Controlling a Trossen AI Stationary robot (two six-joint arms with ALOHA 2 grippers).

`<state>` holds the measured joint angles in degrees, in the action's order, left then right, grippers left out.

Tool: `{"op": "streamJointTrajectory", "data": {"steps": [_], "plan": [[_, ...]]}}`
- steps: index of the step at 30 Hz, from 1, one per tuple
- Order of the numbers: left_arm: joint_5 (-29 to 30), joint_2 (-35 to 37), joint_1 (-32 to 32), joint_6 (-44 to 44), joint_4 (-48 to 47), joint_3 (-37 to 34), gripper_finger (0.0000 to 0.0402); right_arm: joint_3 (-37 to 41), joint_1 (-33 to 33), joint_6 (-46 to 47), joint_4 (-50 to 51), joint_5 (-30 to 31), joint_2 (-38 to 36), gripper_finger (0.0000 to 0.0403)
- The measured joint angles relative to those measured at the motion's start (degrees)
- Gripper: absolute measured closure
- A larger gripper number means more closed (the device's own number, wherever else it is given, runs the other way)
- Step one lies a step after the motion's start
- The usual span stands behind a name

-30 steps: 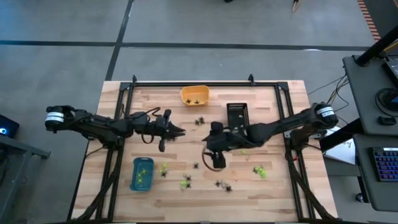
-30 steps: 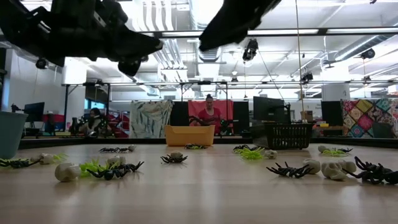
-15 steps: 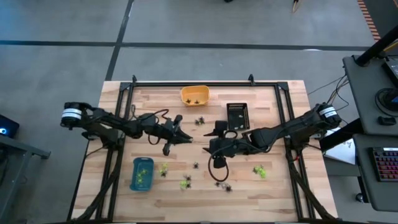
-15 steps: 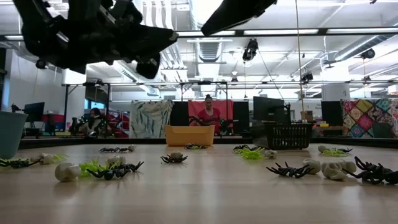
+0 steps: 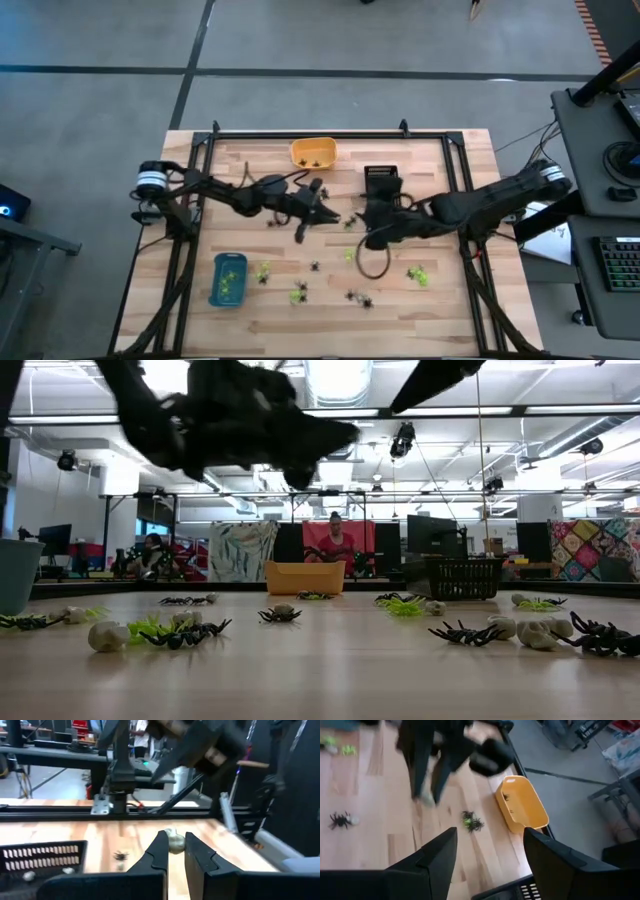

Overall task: Sort Halloween decoration
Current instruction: Put the white skull toy into the black bin

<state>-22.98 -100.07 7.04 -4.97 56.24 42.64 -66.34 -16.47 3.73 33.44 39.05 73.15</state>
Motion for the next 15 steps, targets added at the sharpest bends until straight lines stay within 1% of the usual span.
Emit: {"op": "streamJointTrajectory", "data": {"steps": [5,8,11,15], "plan": [[0.95,-8.07,2.09,1.9,-1.33,8.38,0.0399,7.83,-0.02,0.12,-6.05,-0.45,-9.17,0.0184],[1.0,-12.68,3.57,1.9,-2.83,13.67,0.0399,13.49,0.0,-0.18,-11.24,-2.48,-14.48,0.0182],[0.98,-16.65,4.71,1.99,-6.91,18.78,0.0399,18.19,-0.02,-1.26,-17.78,-3.48,-18.8,0.0182],[0.63,-20.49,5.52,2.66,-12.34,24.25,0.0399,21.58,-0.02,-1.23,-20.54,-3.5,-22.3,0.0182]]}}
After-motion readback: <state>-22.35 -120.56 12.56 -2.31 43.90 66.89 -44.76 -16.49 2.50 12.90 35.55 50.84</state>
